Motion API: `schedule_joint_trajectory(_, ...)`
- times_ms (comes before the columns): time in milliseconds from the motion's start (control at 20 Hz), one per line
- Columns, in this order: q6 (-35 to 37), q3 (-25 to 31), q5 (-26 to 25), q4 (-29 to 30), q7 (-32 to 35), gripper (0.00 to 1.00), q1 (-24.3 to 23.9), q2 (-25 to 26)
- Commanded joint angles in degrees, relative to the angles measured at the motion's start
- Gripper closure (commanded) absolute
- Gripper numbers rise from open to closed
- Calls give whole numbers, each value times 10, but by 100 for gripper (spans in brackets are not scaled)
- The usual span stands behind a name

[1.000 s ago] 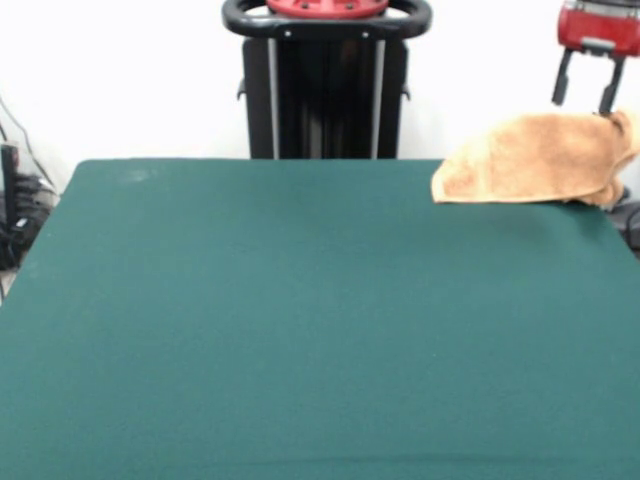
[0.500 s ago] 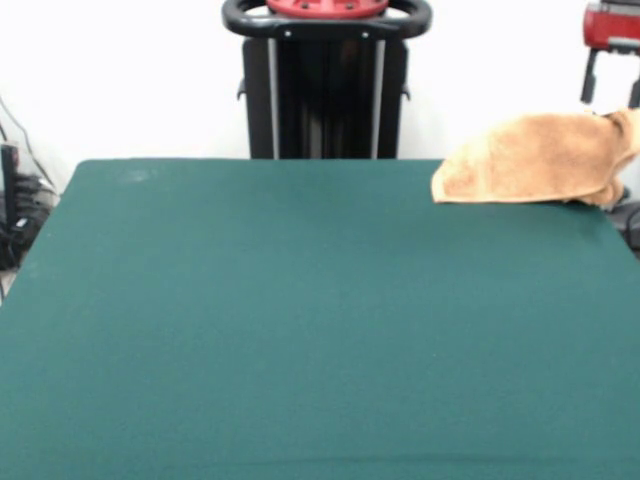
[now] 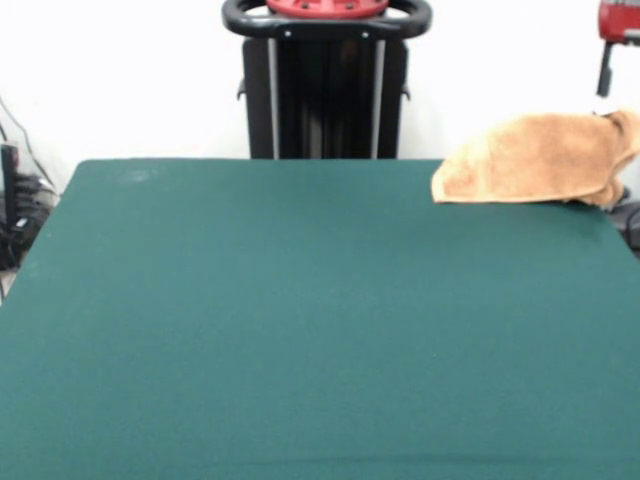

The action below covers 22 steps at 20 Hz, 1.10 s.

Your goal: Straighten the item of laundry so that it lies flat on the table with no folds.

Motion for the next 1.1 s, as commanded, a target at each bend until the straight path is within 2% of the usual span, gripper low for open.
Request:
schedule_joint_trajectory(50,-49,32,-20,4,44,0,20,48)
schedule_joint_trajectory(350,-72,3,-10,-25,56,0,47,93)
schedule_joint_trajectory(800,-66,-13,10,-35,63,0,72,103)
schedule_joint_trajectory(850,-63,-60,15,-55,72,0,106,119)
schedule_joint_trajectory(1050,-67,-102,10,-70,68,0,134,127)
schedule_joint_trajectory(1100,-74,-110,11,-73,68,100,142,130)
